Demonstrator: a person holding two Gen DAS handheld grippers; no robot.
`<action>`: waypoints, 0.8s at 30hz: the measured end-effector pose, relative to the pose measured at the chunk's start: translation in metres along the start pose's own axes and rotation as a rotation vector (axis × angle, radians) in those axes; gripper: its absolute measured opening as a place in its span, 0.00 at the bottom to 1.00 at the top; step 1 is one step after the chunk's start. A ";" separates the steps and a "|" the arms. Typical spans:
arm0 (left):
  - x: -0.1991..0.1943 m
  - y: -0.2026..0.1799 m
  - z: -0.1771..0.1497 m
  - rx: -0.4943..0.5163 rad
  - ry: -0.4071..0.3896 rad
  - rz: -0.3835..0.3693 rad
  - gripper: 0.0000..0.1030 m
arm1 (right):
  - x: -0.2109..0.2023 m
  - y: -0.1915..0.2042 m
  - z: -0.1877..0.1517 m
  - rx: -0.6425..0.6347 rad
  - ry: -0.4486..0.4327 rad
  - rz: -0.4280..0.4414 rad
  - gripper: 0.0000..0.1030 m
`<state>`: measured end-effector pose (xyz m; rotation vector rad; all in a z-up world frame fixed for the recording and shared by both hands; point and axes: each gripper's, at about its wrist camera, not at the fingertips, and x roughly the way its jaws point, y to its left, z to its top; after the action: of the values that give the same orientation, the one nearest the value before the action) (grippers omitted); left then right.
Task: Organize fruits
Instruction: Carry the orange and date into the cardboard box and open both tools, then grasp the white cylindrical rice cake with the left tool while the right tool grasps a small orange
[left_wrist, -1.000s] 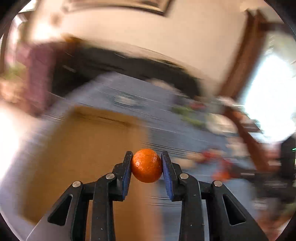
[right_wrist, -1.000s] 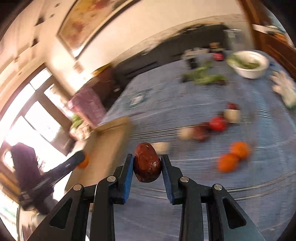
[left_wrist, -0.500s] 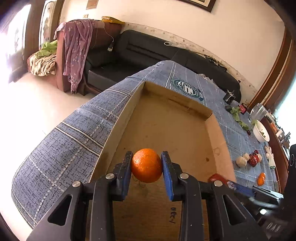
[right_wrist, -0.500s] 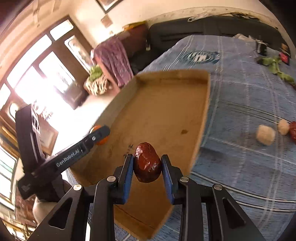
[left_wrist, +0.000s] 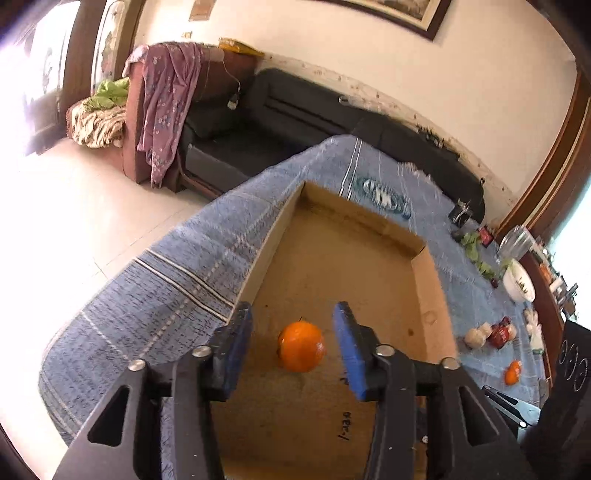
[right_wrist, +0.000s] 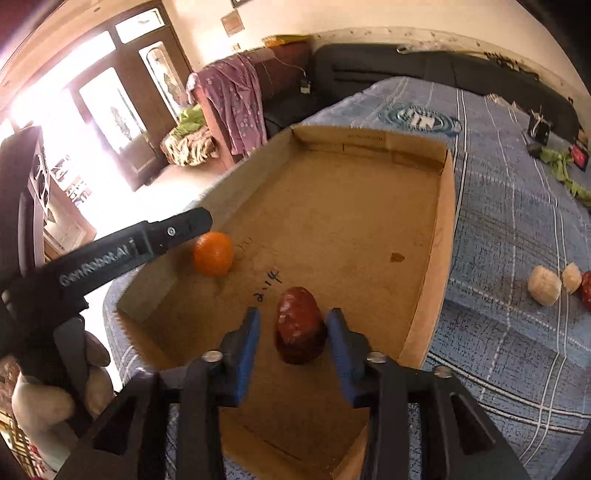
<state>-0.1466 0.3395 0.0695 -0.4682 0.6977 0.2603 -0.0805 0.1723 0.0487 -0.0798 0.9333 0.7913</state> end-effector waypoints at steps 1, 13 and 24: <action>-0.007 -0.001 0.001 -0.003 -0.016 -0.002 0.52 | -0.008 0.001 0.000 -0.006 -0.024 -0.002 0.59; -0.065 -0.069 -0.006 0.093 -0.097 -0.093 0.64 | -0.115 -0.087 -0.048 0.115 -0.168 -0.122 0.68; -0.004 -0.209 -0.055 0.304 0.139 -0.358 0.65 | -0.202 -0.254 -0.107 0.469 -0.220 -0.357 0.67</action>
<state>-0.1003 0.1314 0.1029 -0.3134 0.7605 -0.2158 -0.0604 -0.1688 0.0662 0.2408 0.8429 0.2332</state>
